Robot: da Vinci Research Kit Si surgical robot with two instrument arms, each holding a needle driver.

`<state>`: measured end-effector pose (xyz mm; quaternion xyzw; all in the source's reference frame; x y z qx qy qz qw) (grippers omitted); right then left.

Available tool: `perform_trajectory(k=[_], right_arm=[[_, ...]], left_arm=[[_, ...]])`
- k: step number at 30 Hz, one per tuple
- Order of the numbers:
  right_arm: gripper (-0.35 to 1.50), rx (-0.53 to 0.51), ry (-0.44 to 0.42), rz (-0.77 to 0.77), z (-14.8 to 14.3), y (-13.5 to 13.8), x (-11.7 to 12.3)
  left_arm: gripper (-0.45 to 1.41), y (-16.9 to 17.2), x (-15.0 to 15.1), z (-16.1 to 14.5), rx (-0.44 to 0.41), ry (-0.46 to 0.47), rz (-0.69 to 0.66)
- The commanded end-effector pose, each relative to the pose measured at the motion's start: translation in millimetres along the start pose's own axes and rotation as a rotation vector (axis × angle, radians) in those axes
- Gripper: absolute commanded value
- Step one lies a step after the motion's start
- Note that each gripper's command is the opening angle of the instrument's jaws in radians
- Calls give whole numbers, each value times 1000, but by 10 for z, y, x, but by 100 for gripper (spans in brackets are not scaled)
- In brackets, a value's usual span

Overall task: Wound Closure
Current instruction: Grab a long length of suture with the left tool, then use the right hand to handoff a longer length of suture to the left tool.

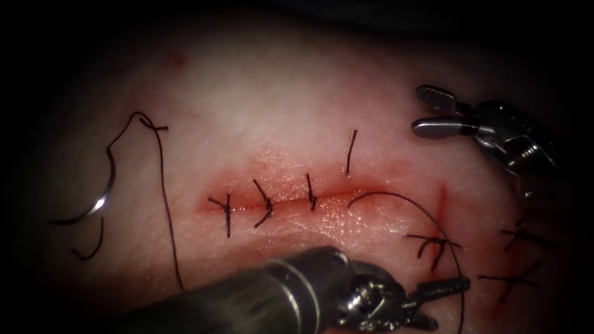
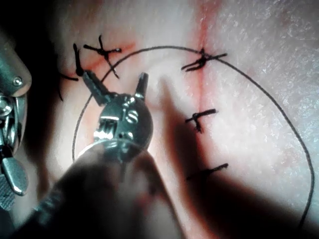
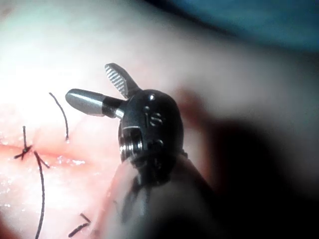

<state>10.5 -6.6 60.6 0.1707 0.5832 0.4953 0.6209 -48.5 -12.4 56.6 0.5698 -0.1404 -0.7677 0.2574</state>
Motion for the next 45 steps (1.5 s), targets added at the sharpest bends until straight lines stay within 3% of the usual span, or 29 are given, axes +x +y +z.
perform_trajectory(k=[1,14,15,16,17,18,21,26,33,38,45], right_arm=[[121,2,1,0,9,3,-3],[118,3,-1,6,6,7,-2],[118,3,0,6,7,7,-2],[116,2,0,6,7,7,-2],[115,2,0,5,7,7,-2],[111,2,0,5,7,7,-3],[104,5,-23,0,6,3,-7],[135,11,-61,-61,-1,-12,-10],[141,114,-58,-392,-8,-68,4],[145,184,18,-671,-2,-106,4],[145,173,143,-929,22,-144,-6]], left_arm=[[47,-2,-3,9,-4,7,10],[47,17,10,26,-101,37,56],[41,17,11,26,-110,37,56],[22,16,12,26,-119,34,55],[-25,14,12,25,-133,18,52],[-45,12,12,24,-144,1,49],[-45,0,8,16,-155,-29,30],[-45,-23,-8,-14,-99,-66,-3],[-45,-41,-24,-69,-49,-98,-44],[-45,-53,-33,-91,-15,-103,-69],[-45,-58,-38,-89,-8,-113,-79]])
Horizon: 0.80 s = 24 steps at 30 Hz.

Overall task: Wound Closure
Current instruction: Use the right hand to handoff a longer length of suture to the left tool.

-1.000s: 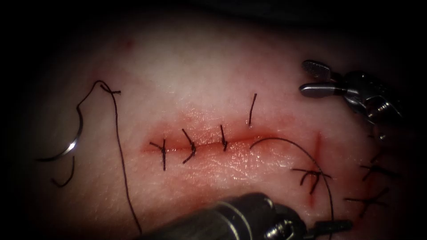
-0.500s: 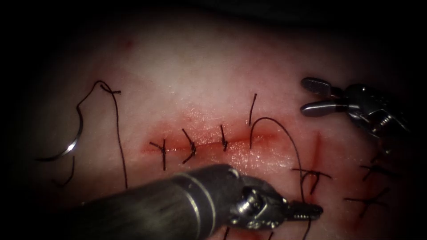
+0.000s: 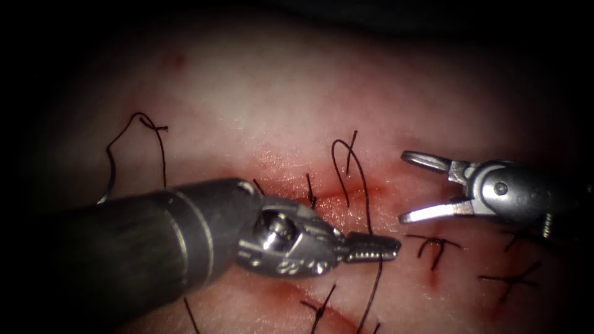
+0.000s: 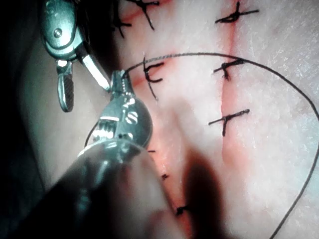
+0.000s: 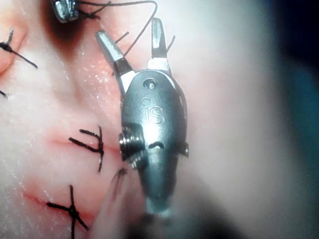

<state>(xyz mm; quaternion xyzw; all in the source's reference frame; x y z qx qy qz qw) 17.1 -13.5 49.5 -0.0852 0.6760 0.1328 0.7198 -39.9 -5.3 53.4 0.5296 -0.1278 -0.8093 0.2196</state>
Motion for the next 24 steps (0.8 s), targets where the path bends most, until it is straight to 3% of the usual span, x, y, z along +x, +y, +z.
perform_trajectory(k=[1,12,17,24], right_arm=[[145,3,14,-79,21,-1,-5],[136,57,-30,-398,46,-22,-29],[131,77,-40,-429,49,-30,-32],[101,79,-32,-487,54,-38,-22]], left_arm=[[-45,-3,-5,9,1,0,3],[-45,2,-10,1,-4,-7,2],[-45,2,-11,0,-5,-11,0],[-45,2,-11,1,-3,-13,-12]])
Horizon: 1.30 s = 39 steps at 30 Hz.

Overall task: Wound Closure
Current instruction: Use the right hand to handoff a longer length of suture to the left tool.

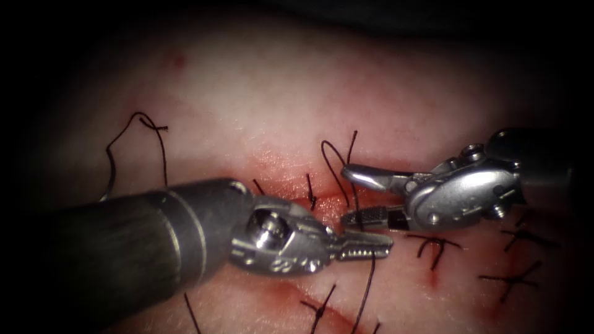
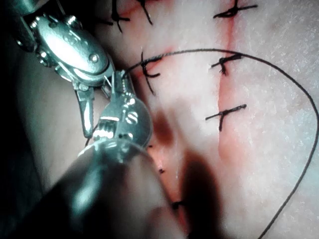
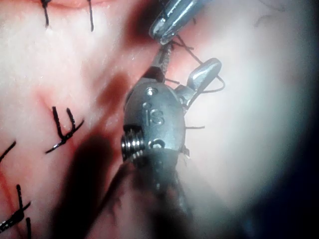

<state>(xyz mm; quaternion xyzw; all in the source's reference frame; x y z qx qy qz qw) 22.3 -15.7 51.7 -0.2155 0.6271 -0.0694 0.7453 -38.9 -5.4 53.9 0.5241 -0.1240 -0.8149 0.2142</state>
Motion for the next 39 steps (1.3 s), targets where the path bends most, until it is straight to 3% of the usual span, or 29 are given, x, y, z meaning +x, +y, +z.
perform_trajectory(k=[1,3,5,8,9,10,12,14,16,20,22,24,26,29,34,39], right_arm=[[76,1,7,-6,11,-2,3],[36,15,3,-12,13,-3,5],[-35,48,-7,-11,13,-3,6],[-35,87,-42,-17,14,-4,5],[-35,99,-61,-17,15,-3,3],[-35,101,-76,-5,15,-3,2],[-35,112,-98,6,16,-2,-2],[-35,115,-108,7,16,-1,-6],[-35,116,-120,14,18,2,-16],[-35,112,-129,39,19,6,-31],[-35,114,-132,57,18,8,-38],[-35,108,-130,70,18,10,-43],[-35,106,-133,88,19,12,-48],[-35,98,-134,108,20,17,-59],[-35,83,-138,139,19,22,-71],[-35,81,-142,151,19,24,-77]], left_arm=[[-45,-3,-5,7,1,2,-4],[-45,-2,-5,7,1,2,-3],[-45,-1,-6,7,1,2,-8],[-45,0,-7,6,1,3,-13],[-37,1,-7,5,0,4,-18],[-3,1,-6,4,3,5,-24],[39,2,-6,3,21,6,-43],[69,3,-6,2,55,10,-79],[81,6,-5,0,89,11,-80],[88,11,-5,-3,87,9,-63],[73,15,-4,-3,86,3,-25],[39,20,-4,-1,85,-5,3],[31,26,-4,2,83,-8,15],[26,39,-1,11,36,10,57],[51,52,3,18,-49,24,111],[39,56,5,14,-66,26,122]])
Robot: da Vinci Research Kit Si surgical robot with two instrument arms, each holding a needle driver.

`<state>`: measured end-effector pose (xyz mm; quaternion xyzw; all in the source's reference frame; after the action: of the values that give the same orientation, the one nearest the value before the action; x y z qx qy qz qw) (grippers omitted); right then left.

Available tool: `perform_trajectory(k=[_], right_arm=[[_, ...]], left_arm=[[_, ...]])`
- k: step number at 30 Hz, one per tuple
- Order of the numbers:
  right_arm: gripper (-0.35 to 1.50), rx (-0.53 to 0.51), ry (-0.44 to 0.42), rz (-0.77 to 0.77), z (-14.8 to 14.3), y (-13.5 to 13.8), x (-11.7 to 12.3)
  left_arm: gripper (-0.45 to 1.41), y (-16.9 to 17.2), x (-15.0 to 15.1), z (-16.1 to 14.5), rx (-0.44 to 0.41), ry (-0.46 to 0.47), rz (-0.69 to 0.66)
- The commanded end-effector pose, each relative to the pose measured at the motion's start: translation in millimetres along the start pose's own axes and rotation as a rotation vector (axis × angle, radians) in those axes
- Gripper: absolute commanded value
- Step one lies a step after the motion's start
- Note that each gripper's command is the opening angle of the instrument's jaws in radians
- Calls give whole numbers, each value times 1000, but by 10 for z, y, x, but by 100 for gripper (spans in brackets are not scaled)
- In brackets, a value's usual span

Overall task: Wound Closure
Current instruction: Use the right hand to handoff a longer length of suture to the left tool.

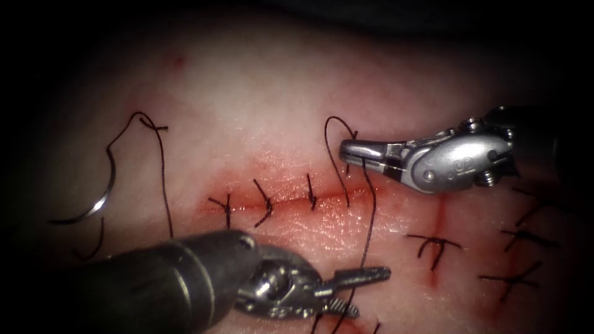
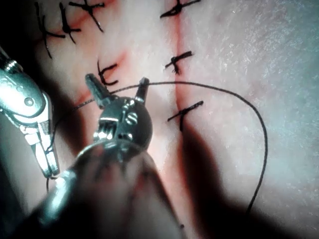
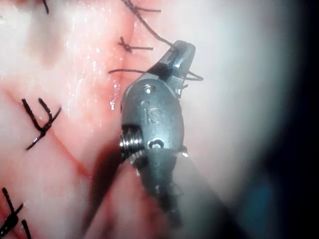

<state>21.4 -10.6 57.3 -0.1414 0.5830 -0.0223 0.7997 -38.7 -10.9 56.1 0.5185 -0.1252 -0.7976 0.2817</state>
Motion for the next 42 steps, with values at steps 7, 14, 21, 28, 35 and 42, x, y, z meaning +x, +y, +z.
perform_trajectory(k=[7,14,21,28,35,42], right_arm=[[-35,0,3,4,9,0,-5],[-35,2,5,17,9,-5,-4],[-35,-1,0,33,2,-16,2],[-3,2,-19,134,-15,-21,14],[140,-25,28,293,-41,-32,57],[148,-60,57,374,-55,10,70]], left_arm=[[71,10,4,9,-49,-2,23],[-45,9,1,2,-53,-24,26],[-45,-1,-11,-22,34,-98,-102],[-45,-5,-32,-89,174,-176,-171],[-45,-5,-43,-168,285,-246,-222],[-45,-5,-40,-198,302,-292,-193]])
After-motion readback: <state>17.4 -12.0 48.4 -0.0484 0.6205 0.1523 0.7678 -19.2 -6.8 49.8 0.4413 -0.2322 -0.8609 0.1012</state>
